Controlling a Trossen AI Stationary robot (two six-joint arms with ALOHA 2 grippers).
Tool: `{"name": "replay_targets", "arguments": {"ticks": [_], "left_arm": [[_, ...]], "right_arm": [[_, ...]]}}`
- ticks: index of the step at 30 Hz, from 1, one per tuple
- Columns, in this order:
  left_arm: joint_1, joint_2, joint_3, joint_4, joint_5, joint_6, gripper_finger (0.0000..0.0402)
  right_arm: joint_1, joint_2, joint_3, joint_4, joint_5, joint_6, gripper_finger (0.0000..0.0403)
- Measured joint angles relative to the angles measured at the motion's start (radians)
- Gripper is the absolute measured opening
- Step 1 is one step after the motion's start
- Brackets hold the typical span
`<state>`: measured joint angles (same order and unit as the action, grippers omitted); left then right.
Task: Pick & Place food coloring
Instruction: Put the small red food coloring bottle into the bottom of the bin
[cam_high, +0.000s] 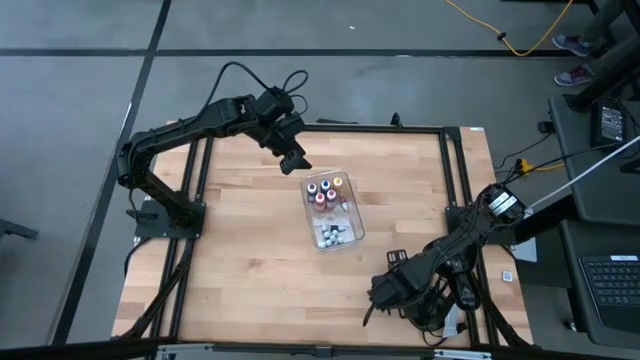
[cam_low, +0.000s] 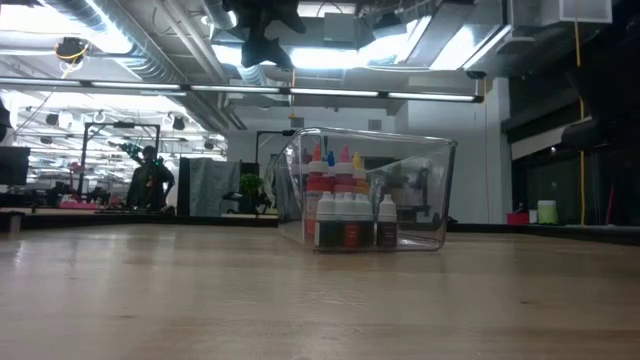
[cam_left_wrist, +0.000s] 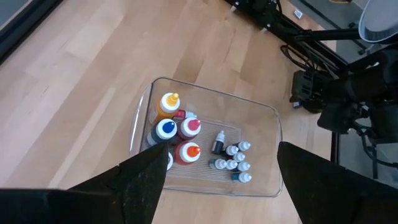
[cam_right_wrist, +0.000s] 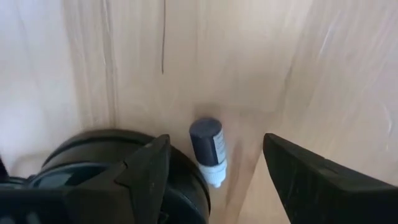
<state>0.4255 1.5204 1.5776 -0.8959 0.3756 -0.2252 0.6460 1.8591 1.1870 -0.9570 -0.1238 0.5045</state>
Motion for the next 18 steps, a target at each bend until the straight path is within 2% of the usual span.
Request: {"name": "replay_targets", "arguments": {"ticks": [5, 18], "left_arm": [[0.000, 0.000, 0.000, 0.000, 0.000, 0.019, 0.0294], [-0.001, 0.000, 0.000, -0.001, 0.000, 0.029, 0.0294]], "right_arm": [[0.000, 0.007, 0.001, 0.015, 0.026, -0.009, 0.0259], [0.016, 0.007, -0.066, 0.060, 0.002, 0.009, 0.0252]]}}
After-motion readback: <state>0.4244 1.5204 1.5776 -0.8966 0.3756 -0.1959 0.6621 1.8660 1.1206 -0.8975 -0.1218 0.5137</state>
